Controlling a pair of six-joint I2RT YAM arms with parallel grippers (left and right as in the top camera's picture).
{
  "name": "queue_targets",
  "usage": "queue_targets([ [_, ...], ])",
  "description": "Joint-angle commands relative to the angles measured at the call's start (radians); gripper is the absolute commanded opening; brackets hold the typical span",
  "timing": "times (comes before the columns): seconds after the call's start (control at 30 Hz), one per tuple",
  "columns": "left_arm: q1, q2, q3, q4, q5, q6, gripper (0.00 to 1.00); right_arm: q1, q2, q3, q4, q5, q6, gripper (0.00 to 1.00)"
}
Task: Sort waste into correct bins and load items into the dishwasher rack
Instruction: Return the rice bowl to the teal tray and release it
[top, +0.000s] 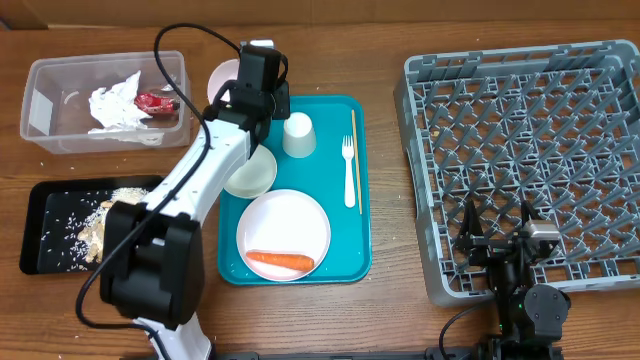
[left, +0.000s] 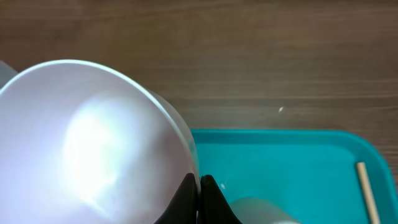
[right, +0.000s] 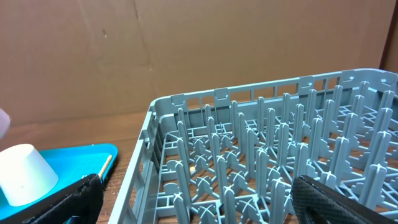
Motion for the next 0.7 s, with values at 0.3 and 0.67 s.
queue_targets([
  [0.3, -0.006, 0.06, 0.011, -0.077, 0.013, 0.004, 0.05, -0.006, -0.01, -0.011, 0.006, -0.001, 0.0, 1.0],
  [0.67, -0.006, 0.061, 0.01, -0.092, 0.029, 0.005, 0.28, -0.006, -0.01, -0.011, 0.006, -0.002, 0.0, 1.0],
])
